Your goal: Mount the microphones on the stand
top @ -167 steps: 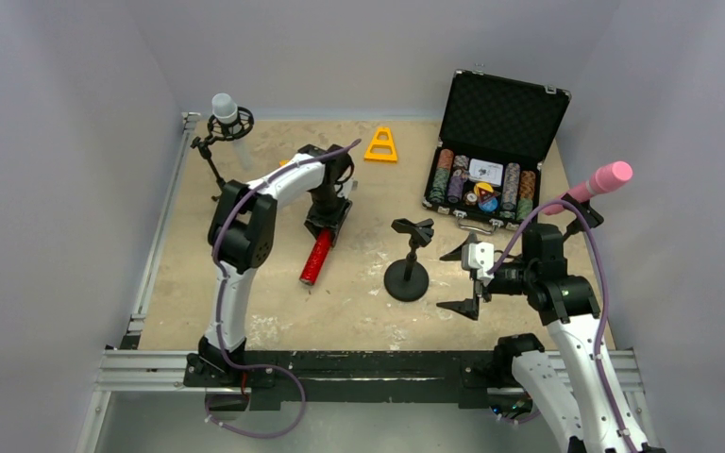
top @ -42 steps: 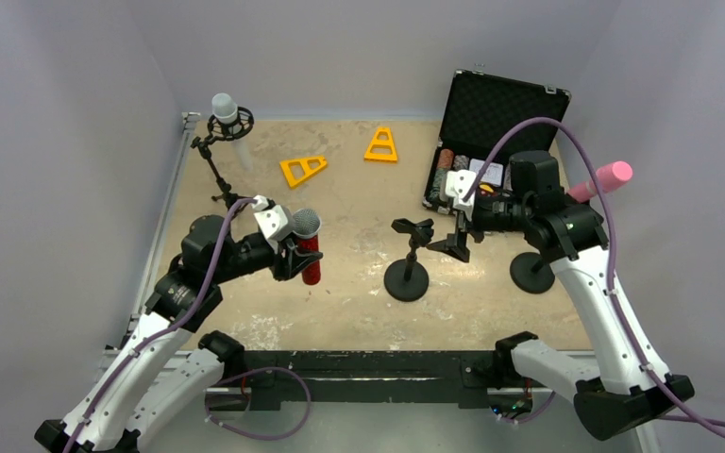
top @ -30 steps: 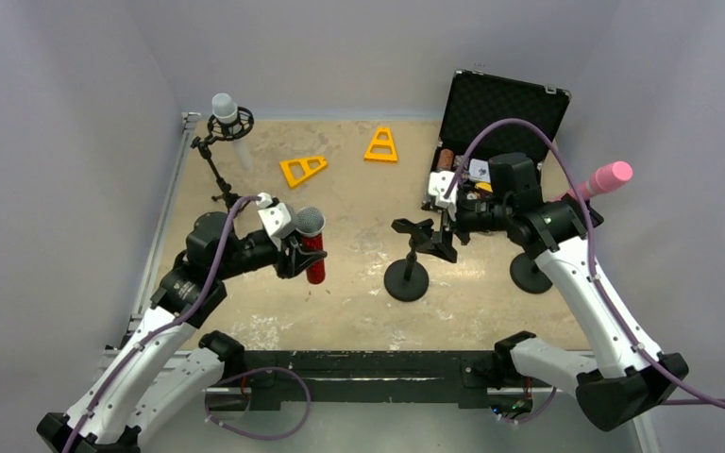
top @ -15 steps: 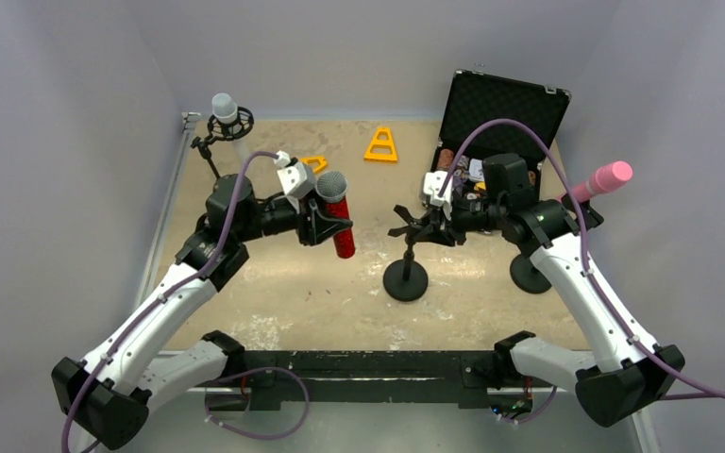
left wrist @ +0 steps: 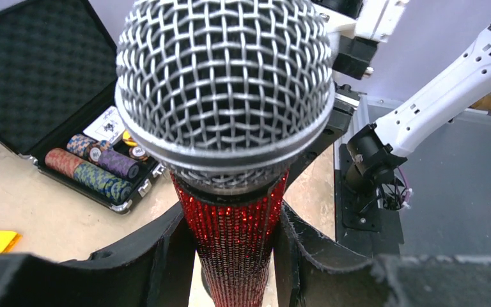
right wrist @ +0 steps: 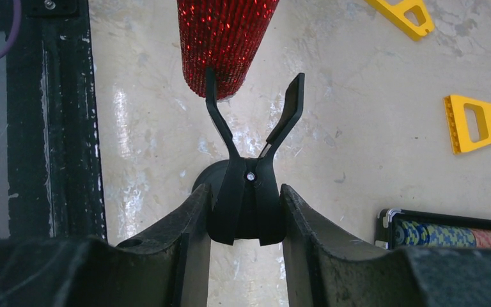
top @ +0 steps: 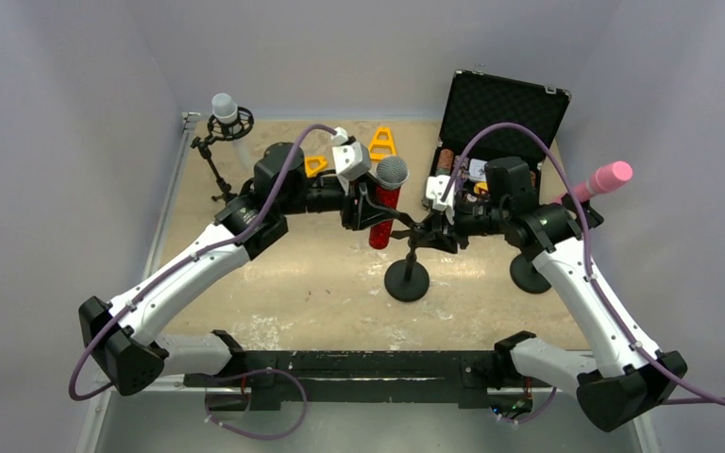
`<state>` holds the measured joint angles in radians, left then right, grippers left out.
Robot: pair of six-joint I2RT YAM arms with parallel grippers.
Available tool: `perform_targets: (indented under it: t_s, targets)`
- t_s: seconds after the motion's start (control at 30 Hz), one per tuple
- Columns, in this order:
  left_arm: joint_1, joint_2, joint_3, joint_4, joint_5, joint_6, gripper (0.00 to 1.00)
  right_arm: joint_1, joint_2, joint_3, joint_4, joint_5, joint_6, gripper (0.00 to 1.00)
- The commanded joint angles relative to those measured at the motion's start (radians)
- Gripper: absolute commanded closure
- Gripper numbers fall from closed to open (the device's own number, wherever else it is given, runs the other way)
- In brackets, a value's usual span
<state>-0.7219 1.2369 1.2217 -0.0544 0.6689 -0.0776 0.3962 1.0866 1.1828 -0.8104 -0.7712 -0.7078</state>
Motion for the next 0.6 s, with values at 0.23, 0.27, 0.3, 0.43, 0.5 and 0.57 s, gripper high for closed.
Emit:
perform_targets:
  t_s: [0.23,0.27,0.3,0.43,0.5,0.57]
  targets:
    - [-0.081,0.116,0.113,-0.112,-0.079,0.150,1.00,0.002,-0.055,-0.003,0.067,-0.111,0.006,1.00]
    - [-0.082,0.121,0.115,-0.105,-0.081,0.151,1.00,0.003,-0.058,-0.010,0.070,-0.122,0.004,1.00]
    - [-0.080,0.127,0.120,-0.097,-0.080,0.148,1.00,0.003,-0.060,-0.012,0.073,-0.128,0.005,1.00]
    - [-0.081,0.144,0.121,-0.043,-0.083,0.131,1.00,0.003,-0.066,-0.023,0.077,-0.153,0.004,1.00]
    - [-0.081,0.148,0.111,-0.008,-0.068,0.119,1.00,0.002,-0.067,-0.028,0.083,-0.160,0.008,1.00]
    - [-0.082,0.153,0.097,0.033,-0.042,0.090,1.00,0.001,-0.067,-0.032,0.095,-0.166,0.022,1.00]
